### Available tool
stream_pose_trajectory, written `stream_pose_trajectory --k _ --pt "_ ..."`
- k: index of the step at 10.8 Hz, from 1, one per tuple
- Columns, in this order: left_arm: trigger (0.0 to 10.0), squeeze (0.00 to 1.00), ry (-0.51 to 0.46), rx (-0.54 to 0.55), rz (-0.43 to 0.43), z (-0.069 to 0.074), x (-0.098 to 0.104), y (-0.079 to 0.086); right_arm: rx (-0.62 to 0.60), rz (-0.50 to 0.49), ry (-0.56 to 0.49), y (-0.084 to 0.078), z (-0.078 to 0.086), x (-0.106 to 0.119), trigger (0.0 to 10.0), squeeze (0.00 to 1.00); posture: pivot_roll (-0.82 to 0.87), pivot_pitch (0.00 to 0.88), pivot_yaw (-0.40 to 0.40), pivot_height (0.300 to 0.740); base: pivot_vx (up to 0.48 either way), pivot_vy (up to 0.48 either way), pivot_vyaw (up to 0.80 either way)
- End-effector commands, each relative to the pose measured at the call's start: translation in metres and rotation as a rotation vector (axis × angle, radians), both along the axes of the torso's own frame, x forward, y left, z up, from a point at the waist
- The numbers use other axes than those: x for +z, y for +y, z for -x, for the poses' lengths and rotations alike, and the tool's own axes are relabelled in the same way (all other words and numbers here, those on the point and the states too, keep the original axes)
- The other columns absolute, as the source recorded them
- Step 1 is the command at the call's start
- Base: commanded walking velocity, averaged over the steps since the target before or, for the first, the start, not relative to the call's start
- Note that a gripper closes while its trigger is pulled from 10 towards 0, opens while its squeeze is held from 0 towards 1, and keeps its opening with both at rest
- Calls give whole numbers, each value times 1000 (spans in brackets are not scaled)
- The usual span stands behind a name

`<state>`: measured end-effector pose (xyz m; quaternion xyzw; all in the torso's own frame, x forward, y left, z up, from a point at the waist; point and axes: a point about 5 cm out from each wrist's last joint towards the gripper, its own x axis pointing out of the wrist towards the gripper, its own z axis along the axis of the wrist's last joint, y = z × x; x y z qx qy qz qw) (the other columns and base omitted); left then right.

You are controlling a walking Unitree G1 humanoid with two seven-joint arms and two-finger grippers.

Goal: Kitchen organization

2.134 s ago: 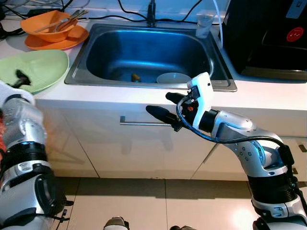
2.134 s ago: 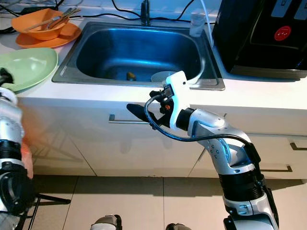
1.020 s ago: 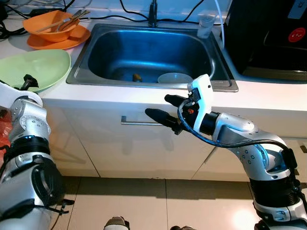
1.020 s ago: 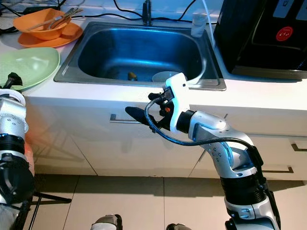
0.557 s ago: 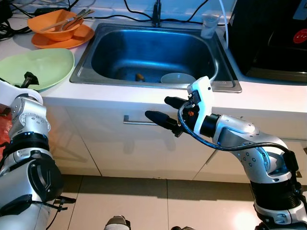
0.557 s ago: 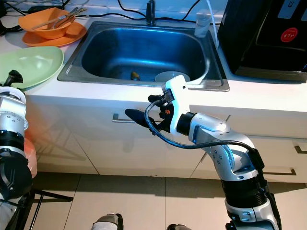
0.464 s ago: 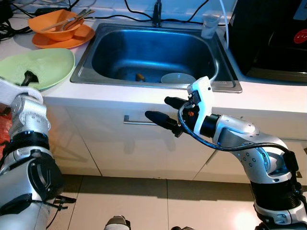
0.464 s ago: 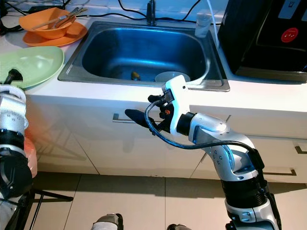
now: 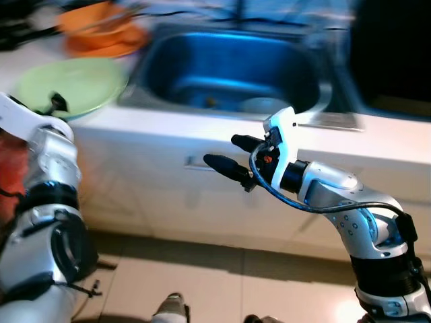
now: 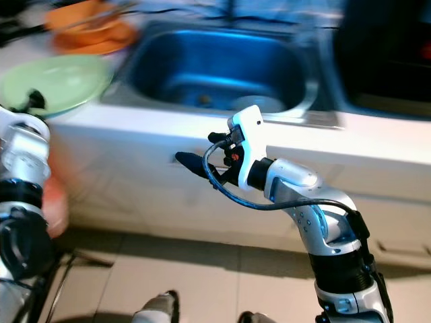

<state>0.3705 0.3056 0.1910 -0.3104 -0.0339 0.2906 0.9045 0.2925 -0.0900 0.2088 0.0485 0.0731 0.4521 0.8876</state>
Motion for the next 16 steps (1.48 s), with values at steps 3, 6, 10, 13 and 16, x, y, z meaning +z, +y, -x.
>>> stream_pose_trajectory --k 3,6,10,13,16 --pt "10000 0 20 -8 7 1 -2 -4 -3 -2 -18 0 -1 3 10000 129 86 117 17 740 0 0 0" --pt "10000 0 9 -1 -111 14 5 -10 7 -4 -22 1 0 3 10000 137 102 114 17 740 0 0 0" --pt "10000 0 -59 -92 -502 39 34 -59 11 -14 -25 3 -3 2 10000 133 135 108 12 740 0 0 0" --pt "10000 0 -100 -185 -719 55 37 -92 -6 -22 -51 3 -6 4 10000 157 137 101 6 740 0 0 204" --pt "10000 0 -123 -294 -763 57 33 -115 -30 -42 -91 0 -11 8 10000 212 135 86 5 740 0 0 788"
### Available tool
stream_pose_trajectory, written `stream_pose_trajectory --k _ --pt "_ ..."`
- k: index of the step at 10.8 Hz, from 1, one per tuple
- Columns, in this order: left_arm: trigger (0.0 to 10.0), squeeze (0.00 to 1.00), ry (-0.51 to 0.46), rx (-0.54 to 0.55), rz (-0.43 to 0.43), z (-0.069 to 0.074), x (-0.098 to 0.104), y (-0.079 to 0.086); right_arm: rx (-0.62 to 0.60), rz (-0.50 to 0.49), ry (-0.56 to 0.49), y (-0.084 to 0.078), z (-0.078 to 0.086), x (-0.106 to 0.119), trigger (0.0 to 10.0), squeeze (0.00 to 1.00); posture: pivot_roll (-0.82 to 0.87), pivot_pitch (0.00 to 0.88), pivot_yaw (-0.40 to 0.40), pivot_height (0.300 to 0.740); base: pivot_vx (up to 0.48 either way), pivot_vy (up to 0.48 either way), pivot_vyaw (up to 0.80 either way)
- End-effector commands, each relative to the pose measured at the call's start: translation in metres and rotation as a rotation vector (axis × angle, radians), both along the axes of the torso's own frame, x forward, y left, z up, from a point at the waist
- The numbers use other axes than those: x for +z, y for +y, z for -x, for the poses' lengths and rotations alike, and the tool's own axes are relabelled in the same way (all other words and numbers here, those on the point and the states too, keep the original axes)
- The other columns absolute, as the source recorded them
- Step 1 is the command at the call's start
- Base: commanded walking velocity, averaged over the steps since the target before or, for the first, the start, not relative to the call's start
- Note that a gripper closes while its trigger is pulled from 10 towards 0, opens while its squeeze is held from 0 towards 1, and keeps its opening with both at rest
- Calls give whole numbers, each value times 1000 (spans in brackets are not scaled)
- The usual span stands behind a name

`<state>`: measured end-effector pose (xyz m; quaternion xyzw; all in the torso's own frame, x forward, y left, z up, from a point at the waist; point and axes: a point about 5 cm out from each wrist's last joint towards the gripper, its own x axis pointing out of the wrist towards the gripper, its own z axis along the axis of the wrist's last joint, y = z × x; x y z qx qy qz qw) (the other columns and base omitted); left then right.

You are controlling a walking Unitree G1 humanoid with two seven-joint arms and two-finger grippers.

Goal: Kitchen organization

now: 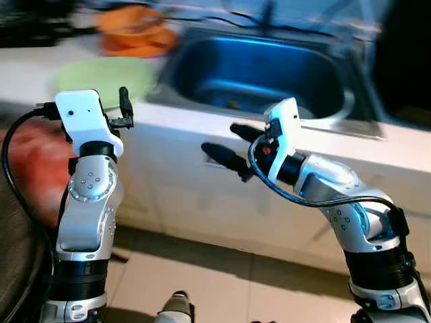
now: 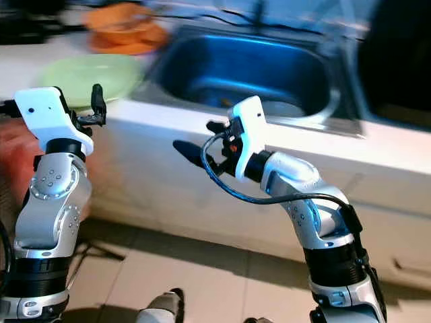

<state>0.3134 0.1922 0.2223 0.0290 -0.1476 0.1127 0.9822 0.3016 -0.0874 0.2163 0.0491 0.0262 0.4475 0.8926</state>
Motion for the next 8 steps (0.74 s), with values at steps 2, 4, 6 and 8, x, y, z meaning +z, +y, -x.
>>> stream_pose_trajectory --k 2,4,6,8 --pt "10000 0 7 -31 10 -3 3 0 -21 -3 -7 -3 -3 0 10000 192 136 81 8 740 0 0 781" --pt "10000 0 -26 -52 0 -8 16 2 -31 -13 -11 -2 -3 1 10000 165 135 80 11 740 152 0 0" --pt "10000 0 -50 -58 -1 -11 25 3 -50 -68 -68 -4 -3 14 10000 173 135 80 11 740 435 0 0" --pt "10000 0 -47 -55 1 -12 25 3 -53 -73 -77 -4 -3 16 10000 173 132 79 12 740 467 0 0"
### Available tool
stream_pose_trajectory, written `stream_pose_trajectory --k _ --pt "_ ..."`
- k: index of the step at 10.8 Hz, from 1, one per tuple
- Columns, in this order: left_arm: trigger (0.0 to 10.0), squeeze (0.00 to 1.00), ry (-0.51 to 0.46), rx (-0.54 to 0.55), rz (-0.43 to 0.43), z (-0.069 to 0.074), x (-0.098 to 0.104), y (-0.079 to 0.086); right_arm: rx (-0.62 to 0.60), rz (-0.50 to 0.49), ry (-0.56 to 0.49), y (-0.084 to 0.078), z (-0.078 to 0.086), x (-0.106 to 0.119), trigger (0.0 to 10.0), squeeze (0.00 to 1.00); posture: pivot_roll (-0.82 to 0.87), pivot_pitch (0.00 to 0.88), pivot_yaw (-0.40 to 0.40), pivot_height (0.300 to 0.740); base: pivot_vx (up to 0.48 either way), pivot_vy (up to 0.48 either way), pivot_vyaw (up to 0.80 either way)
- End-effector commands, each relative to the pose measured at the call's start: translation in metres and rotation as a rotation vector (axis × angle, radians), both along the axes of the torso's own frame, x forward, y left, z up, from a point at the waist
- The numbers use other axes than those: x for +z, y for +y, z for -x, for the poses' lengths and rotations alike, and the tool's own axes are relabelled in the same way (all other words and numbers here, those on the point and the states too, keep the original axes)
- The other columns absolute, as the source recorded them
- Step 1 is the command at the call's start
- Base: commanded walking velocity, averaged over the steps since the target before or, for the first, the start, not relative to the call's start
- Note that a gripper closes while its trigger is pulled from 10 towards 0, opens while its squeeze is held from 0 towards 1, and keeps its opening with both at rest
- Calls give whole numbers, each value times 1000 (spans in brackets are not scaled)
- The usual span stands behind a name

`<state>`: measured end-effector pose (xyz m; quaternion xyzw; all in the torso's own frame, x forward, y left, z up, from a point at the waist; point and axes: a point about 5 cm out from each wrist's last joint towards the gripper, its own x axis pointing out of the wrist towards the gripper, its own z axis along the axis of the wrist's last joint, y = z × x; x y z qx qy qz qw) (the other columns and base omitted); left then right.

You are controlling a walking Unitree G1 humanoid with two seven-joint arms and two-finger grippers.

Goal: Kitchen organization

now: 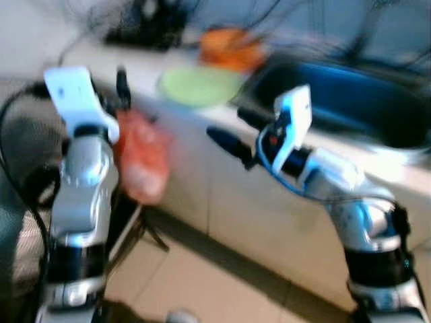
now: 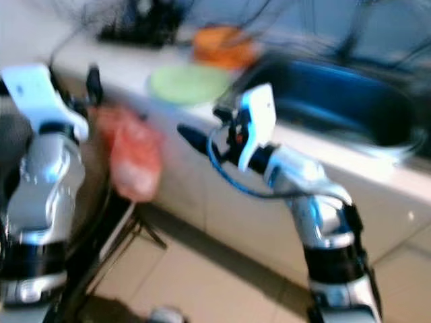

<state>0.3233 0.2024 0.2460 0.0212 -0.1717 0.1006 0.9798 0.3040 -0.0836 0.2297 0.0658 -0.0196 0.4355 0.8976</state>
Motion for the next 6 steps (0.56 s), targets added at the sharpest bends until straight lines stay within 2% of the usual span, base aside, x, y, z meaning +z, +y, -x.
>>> stream_pose_trajectory --k 1,4,6 --pt "10000 0 3 -31 -5 -3 2 -7 -22 -7 -13 -7 -1 3 10000 173 133 80 12 740 469 0 0" --pt "10000 0 15 -38 0 -2 -1 -7 -23 -10 -14 -6 -1 3 10000 169 134 79 12 740 467 0 0" --pt "10000 0 24 -24 12 -3 -3 -9 -24 -10 -11 -7 -2 2 10000 165 134 77 12 740 0 0 0"
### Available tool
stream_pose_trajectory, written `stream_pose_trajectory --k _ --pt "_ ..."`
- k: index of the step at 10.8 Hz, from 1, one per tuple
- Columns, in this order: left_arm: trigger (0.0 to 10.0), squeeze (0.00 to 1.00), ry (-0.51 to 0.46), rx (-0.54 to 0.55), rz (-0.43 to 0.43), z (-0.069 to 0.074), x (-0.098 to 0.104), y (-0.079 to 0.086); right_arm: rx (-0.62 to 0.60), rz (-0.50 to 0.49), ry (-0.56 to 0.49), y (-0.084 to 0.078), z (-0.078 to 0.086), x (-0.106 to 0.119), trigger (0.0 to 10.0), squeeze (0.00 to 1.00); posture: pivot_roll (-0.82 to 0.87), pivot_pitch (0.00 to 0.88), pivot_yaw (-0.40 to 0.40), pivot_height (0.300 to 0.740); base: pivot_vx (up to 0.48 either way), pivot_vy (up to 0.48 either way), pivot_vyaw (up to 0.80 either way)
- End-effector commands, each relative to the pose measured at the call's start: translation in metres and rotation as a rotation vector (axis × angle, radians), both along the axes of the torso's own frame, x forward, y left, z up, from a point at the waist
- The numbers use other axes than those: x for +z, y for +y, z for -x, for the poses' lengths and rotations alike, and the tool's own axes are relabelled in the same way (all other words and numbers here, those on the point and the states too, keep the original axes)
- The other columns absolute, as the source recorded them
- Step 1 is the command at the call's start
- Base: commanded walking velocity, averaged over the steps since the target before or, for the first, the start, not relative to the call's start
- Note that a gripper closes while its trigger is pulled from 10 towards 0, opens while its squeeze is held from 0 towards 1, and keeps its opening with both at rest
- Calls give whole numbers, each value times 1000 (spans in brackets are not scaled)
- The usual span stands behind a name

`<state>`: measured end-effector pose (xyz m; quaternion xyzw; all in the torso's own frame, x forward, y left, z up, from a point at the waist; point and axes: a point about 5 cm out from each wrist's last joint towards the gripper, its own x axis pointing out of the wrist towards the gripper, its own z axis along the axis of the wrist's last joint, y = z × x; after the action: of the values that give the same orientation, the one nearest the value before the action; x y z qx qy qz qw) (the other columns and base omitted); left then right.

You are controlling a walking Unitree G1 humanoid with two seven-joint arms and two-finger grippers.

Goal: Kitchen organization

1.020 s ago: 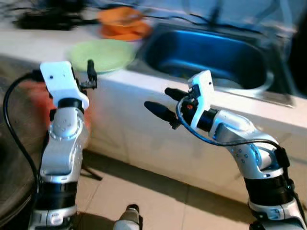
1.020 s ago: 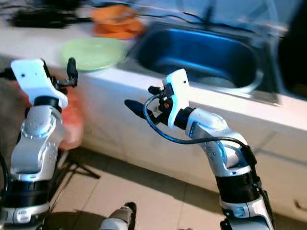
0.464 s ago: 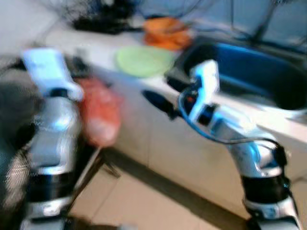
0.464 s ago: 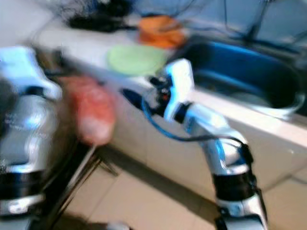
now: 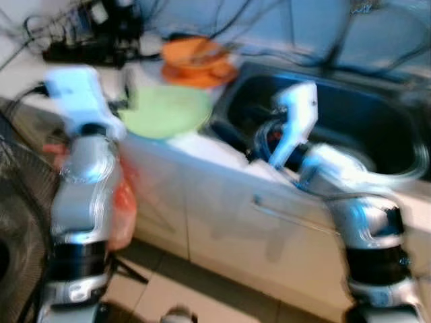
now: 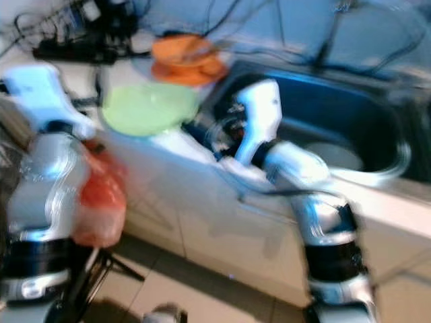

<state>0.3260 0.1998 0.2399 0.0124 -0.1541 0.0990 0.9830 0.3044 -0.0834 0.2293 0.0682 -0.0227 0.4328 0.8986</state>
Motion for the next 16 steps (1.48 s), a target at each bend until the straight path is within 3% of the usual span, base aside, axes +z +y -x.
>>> stream_pose_trajectory --k 1,4,7,8,10,12,16 --pt "10000 0 -2 -6 0 0 1 -6 -17 -2 -7 -7 -1 2 10000 169 135 77 11 740 0 0 0" --pt "10000 0 20 20 52 1 -2 -5 -14 4 -2 -6 -1 1 10000 169 136 76 7 740 0 0 0" --pt "10000 0 106 91 242 2 -16 6 -9 11 0 -5 -2 2 10000 165 139 78 0 740 0 0 0" --pt "10000 0 130 89 344 2 -22 8 6 14 10 -5 -2 1 10000 165 140 83 -11 740 0 0 0" --pt "10000 0 214 58 570 -2 -41 7 16 69 85 -5 -1 -8 10000 153 134 90 -24 740 0 0 0" --pt "10000 0 253 49 678 -5 -55 9 -4 113 157 -9 0 -20 10000 157 113 106 -35 740 0 0 0" --pt "10000 0 233 -47 681 -13 -46 0 -51 138 197 -19 3 -25 10000 165 91 115 -33 740 0 0 0"
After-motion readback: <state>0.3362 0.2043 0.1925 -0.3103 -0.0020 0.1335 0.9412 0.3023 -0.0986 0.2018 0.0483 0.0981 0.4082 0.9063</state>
